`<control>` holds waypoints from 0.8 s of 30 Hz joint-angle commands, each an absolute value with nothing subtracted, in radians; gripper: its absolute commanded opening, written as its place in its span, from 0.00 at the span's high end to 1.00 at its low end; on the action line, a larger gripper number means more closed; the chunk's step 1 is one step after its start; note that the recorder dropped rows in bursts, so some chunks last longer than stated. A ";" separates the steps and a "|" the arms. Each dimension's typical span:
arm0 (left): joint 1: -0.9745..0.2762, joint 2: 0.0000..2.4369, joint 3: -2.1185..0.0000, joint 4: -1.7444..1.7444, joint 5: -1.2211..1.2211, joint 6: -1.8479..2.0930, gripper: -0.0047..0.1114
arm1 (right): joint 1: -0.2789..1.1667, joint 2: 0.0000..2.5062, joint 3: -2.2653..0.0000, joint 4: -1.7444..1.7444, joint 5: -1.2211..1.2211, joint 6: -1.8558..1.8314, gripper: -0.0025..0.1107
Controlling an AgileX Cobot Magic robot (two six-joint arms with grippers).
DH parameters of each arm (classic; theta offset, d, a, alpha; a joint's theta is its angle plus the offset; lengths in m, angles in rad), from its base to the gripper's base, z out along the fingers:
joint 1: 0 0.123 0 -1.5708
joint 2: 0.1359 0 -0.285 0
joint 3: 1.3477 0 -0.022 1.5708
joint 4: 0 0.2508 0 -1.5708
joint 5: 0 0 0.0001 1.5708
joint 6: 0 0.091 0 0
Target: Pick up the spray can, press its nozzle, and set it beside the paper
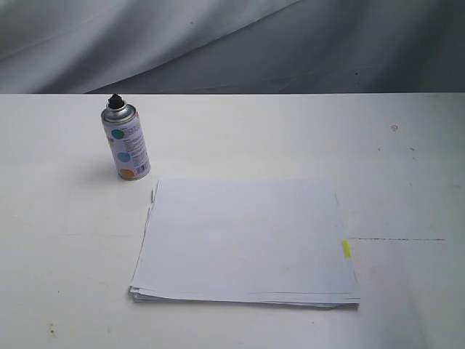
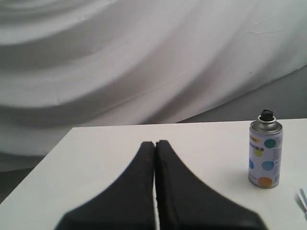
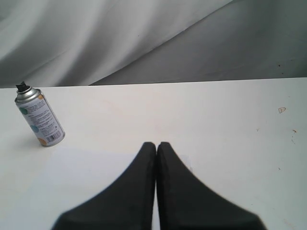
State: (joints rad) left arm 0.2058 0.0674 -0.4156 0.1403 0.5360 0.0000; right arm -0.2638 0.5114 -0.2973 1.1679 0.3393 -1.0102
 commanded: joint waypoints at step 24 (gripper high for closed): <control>0.147 0.000 0.000 -0.019 0.294 0.000 0.96 | -0.268 0.506 -0.293 1.167 0.341 -1.015 0.98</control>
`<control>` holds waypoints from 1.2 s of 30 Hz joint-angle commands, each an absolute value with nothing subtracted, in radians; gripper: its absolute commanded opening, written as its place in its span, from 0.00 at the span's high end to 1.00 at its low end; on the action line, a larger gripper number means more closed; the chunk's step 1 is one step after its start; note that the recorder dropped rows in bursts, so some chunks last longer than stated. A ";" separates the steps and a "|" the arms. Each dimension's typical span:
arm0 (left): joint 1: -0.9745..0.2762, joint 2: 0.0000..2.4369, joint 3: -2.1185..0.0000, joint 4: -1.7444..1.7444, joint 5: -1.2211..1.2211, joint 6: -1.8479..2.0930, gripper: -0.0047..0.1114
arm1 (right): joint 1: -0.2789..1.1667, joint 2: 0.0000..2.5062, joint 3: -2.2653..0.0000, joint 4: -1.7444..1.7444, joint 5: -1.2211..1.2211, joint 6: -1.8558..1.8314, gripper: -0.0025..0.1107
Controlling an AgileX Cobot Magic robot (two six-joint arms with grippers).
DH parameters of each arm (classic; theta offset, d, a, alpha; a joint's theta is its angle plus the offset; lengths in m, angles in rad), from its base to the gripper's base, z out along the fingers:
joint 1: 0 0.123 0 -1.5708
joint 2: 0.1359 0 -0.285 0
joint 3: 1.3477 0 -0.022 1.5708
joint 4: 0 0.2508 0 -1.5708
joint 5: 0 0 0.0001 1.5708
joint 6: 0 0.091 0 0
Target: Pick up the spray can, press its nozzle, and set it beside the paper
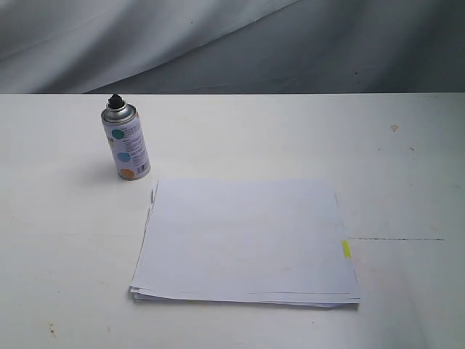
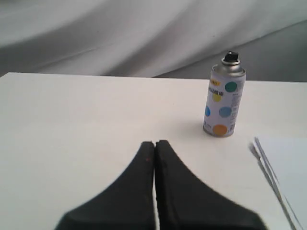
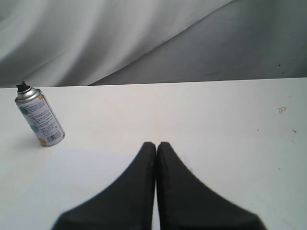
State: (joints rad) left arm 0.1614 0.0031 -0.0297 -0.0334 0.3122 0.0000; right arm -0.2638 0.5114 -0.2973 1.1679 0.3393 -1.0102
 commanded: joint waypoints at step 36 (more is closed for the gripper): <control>0.147 0.000 0.000 -0.035 0.292 0.000 0.96 | -0.268 0.506 -0.293 1.167 0.341 -1.015 0.98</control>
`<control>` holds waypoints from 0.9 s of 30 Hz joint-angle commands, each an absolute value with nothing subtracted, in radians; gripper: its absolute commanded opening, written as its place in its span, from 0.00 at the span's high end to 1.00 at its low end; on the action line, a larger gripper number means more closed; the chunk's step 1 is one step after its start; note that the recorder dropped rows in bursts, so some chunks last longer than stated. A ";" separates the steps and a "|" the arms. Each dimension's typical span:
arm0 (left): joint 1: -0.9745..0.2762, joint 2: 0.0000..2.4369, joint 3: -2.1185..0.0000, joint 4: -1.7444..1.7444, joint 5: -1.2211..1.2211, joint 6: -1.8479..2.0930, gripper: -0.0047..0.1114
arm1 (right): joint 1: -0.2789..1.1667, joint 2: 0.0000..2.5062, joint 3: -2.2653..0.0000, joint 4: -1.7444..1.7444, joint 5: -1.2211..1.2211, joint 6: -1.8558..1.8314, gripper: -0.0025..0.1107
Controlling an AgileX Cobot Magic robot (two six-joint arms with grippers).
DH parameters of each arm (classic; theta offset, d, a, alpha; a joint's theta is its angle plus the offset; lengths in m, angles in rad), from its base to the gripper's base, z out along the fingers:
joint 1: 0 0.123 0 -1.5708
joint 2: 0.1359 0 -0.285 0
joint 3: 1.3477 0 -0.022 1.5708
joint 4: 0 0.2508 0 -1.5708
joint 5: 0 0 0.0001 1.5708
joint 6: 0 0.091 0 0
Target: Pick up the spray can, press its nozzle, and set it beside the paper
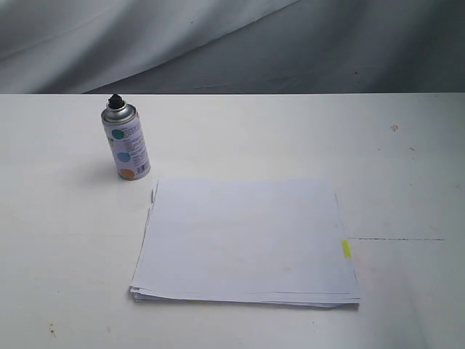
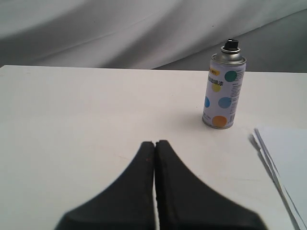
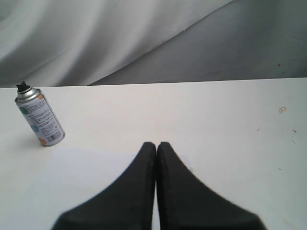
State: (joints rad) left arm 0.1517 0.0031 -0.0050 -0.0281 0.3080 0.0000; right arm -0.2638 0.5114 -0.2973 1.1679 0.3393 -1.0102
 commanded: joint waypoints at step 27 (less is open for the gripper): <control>0.147 0.000 0.000 -0.033 0.291 0.000 0.96 | -0.268 0.028 -0.207 0.949 0.142 -0.979 0.98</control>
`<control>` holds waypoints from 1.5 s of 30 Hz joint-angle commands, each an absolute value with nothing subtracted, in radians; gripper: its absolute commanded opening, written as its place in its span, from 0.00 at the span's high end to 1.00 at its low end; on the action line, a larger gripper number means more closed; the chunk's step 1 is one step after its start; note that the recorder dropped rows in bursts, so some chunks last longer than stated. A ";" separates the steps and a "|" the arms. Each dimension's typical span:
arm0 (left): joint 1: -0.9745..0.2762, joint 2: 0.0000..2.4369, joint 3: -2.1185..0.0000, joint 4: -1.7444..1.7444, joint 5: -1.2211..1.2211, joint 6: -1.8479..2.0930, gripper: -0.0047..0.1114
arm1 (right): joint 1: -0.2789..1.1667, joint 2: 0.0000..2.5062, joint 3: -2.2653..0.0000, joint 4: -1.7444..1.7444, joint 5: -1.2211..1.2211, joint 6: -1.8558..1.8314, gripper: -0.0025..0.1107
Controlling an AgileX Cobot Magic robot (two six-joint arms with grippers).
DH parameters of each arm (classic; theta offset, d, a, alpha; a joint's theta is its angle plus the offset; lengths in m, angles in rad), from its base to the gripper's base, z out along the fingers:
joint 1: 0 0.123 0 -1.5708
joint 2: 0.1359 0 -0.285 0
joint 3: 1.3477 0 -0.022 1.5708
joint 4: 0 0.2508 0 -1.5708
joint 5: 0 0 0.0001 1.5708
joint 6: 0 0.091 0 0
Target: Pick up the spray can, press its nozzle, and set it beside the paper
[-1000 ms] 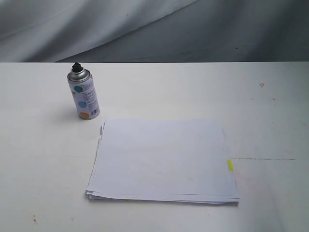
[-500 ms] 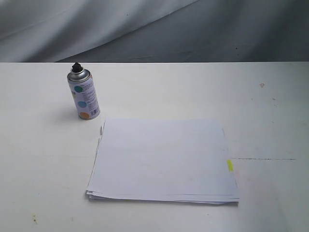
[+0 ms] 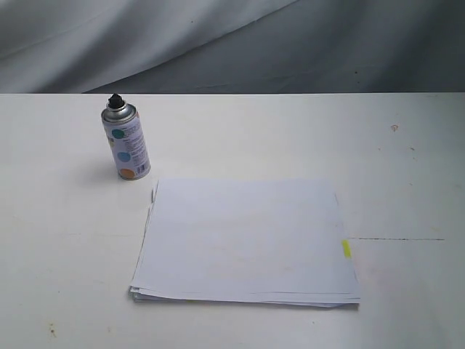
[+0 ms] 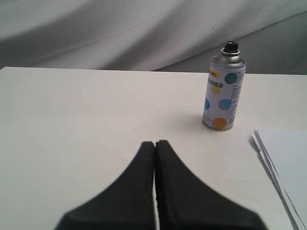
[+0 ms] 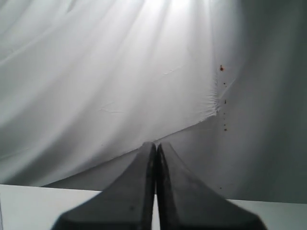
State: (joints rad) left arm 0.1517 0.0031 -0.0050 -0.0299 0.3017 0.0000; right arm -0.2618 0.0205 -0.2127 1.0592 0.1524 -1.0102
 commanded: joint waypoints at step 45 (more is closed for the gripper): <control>0.147 0.000 0.000 -0.033 0.291 0.000 0.96 | -0.349 0.000 0.000 -0.009 0.341 -0.085 0.98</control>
State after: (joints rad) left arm 0.1517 0.0031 -0.0050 -0.0299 0.3017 0.0000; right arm -0.3407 0.0066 -0.0035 0.0000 0.3449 -0.0857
